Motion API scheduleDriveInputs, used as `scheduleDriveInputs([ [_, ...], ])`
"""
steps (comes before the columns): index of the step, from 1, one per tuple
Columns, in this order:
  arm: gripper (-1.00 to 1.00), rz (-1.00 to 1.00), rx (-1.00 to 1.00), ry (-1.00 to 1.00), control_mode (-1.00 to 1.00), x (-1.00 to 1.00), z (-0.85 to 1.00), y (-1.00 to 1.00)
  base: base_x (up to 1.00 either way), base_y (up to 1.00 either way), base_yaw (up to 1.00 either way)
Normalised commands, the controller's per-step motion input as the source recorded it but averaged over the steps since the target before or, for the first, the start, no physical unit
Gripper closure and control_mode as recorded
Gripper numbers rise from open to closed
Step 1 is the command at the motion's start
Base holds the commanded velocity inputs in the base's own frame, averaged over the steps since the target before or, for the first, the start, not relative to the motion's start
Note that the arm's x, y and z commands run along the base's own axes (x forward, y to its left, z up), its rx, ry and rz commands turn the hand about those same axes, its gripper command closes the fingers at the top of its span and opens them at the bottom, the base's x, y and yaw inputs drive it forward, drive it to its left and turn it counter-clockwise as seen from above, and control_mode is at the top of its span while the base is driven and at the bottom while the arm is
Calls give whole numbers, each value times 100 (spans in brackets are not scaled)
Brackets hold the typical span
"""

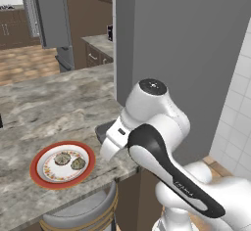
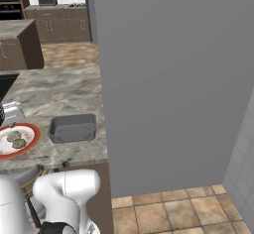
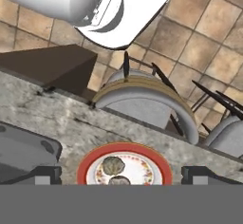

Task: Place two dumplings into each of the tupperware containers and then place the containers in the fridge.

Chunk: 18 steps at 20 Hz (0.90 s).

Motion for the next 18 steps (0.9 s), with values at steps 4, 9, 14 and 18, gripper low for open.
scheduleDriveInputs([
  [4,-100,0,0,14,-100,0,-1,47,0,0,0],
  [9,-100,-12,0,24,-100,3,-15,46,0,0,0],
  [14,-100,-17,0,12,-100,13,-38,5,0,0,0],
  [18,-100,-16,0,12,-100,18,-31,0,0,0,0],
])
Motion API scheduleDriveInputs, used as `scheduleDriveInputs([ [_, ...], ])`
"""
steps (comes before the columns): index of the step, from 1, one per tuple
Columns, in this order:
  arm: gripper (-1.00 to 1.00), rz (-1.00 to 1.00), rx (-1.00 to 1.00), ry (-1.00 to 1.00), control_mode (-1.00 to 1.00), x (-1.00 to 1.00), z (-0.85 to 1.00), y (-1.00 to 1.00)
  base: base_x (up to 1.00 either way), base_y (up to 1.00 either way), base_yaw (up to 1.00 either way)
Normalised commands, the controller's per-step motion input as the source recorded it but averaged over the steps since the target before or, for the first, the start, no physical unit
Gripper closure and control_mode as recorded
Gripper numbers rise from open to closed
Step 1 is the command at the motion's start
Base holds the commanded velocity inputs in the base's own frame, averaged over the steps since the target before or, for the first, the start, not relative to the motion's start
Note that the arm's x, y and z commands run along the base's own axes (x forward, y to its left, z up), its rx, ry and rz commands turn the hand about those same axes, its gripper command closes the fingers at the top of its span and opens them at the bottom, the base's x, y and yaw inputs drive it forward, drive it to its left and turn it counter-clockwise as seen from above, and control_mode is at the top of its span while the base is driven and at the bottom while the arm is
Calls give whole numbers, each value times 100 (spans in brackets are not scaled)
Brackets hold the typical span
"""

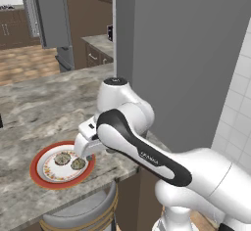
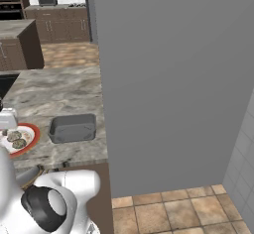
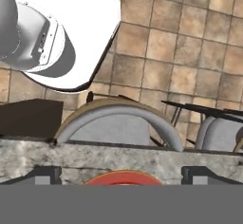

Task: Place two dumplings into each of the tupperware containers and then place the containers in the fridge.

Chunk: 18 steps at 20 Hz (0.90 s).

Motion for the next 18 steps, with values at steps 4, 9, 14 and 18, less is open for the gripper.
scheduleDriveInputs([
  [4,-100,-12,0,12,-100,14,-27,4,0,0,0],
  [9,-100,-8,0,12,-100,17,-20,39,0,0,0],
  [14,-100,0,0,2,-100,48,-14,30,0,0,0],
  [18,-100,0,0,0,-100,50,-19,0,0,0,0],
])
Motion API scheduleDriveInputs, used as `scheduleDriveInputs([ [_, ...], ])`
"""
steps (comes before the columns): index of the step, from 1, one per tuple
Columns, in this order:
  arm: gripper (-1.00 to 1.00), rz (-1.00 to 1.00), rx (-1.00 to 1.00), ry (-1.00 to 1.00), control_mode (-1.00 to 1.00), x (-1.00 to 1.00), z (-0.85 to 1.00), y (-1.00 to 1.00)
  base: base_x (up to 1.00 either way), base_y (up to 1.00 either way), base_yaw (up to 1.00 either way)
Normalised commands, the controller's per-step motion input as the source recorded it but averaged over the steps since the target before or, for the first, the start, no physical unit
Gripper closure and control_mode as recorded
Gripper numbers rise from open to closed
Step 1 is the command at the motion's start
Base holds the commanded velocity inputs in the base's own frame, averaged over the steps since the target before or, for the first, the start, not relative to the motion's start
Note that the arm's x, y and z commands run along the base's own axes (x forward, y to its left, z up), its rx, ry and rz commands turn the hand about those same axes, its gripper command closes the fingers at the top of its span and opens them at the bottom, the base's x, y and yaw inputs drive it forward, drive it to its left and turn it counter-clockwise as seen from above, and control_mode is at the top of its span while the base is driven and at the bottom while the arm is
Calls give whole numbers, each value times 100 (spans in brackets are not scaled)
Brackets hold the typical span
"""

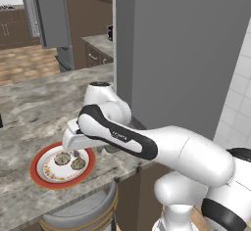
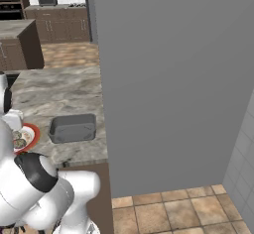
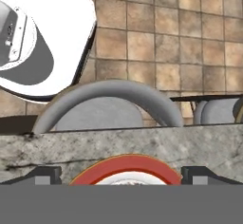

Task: Place two dumplings into each of the tupperware containers and then place the containers in the fridge.

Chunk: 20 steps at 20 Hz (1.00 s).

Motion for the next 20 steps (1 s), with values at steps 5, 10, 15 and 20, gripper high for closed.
scheduleDriveInputs([
  [5,-100,0,0,0,-100,25,-34,24,0,0,0],
  [10,-100,0,0,0,-100,30,-34,28,0,0,0],
  [15,-100,0,0,0,-100,39,-24,10,0,0,0],
  [20,-100,2,0,0,-100,34,-32,26,0,0,0],
])
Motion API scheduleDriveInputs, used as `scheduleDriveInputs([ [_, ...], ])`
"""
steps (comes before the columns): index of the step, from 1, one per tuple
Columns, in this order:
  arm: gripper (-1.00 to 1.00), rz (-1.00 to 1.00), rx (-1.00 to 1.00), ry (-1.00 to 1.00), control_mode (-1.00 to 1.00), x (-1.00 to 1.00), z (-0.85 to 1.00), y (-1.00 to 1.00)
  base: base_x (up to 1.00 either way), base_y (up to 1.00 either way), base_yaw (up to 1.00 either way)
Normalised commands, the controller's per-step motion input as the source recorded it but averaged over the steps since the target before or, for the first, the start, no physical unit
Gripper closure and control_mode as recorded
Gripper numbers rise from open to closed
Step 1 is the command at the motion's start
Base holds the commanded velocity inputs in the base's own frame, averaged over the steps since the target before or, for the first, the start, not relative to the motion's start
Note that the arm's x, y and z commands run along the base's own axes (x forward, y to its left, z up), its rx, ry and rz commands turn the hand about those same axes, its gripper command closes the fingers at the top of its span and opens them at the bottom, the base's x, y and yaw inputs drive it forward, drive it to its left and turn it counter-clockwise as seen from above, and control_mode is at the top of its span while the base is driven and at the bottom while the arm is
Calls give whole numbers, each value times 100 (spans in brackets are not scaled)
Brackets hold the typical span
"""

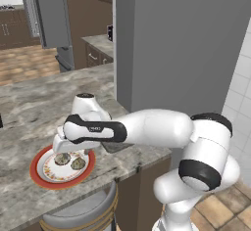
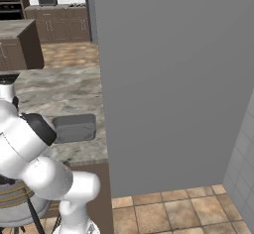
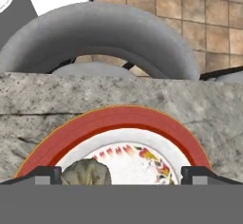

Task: Place two dumplings into each of the tupperware containers and then place the containers in the fridge.

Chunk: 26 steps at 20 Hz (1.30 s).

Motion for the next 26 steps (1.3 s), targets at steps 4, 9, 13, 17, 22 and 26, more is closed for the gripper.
scheduleDriveInputs([
  [4,-100,5,0,0,-100,33,-31,34,0,0,0],
  [9,-100,6,0,-3,-100,35,-19,7,0,0,0],
  [13,-100,6,0,-6,-100,32,-23,2,0,0,0],
  [17,-100,6,0,-11,-100,14,-33,18,0,0,0],
  [22,-100,7,0,-11,-100,21,-27,20,0,0,0],
  [26,-100,6,1,-7,-100,25,-14,13,0,0,0],
])
